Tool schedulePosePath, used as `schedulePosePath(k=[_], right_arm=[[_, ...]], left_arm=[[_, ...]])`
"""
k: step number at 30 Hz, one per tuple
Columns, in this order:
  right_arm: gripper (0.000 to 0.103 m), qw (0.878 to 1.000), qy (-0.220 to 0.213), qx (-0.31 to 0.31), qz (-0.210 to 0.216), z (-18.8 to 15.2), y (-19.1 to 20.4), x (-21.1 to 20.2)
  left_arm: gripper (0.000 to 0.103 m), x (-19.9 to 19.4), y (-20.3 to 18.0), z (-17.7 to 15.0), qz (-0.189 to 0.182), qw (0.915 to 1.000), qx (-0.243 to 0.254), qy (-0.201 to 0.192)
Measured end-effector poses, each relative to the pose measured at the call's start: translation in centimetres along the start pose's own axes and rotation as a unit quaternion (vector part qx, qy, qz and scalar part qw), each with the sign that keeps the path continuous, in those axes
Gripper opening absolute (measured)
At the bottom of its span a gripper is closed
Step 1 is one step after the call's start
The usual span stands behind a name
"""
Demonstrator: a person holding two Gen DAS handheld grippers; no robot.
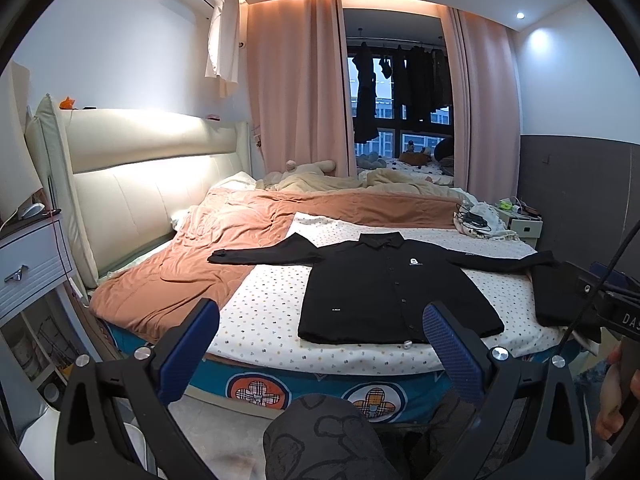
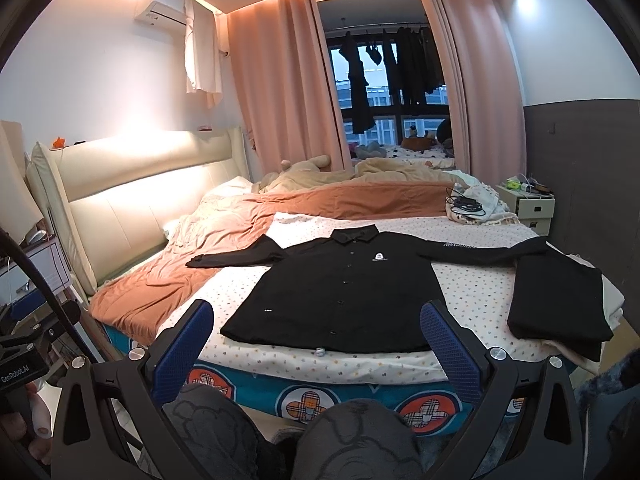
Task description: Fold large clothes
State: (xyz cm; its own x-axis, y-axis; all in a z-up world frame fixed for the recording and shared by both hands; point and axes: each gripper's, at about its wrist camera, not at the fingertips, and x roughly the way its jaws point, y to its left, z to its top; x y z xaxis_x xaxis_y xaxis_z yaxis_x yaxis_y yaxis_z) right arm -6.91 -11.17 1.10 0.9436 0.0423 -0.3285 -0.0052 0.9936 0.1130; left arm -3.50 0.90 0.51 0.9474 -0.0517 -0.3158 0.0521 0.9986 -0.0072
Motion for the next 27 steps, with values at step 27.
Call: schedulePosePath(k=[27], right_arm=[[0.103, 1.000, 0.006, 0.011, -0.002, -0.6, 0.0, 1.0]], left_arm=[[0.103, 1.0, -0.7, -0.6, -0.002, 1.0000, 0.003, 0.004]])
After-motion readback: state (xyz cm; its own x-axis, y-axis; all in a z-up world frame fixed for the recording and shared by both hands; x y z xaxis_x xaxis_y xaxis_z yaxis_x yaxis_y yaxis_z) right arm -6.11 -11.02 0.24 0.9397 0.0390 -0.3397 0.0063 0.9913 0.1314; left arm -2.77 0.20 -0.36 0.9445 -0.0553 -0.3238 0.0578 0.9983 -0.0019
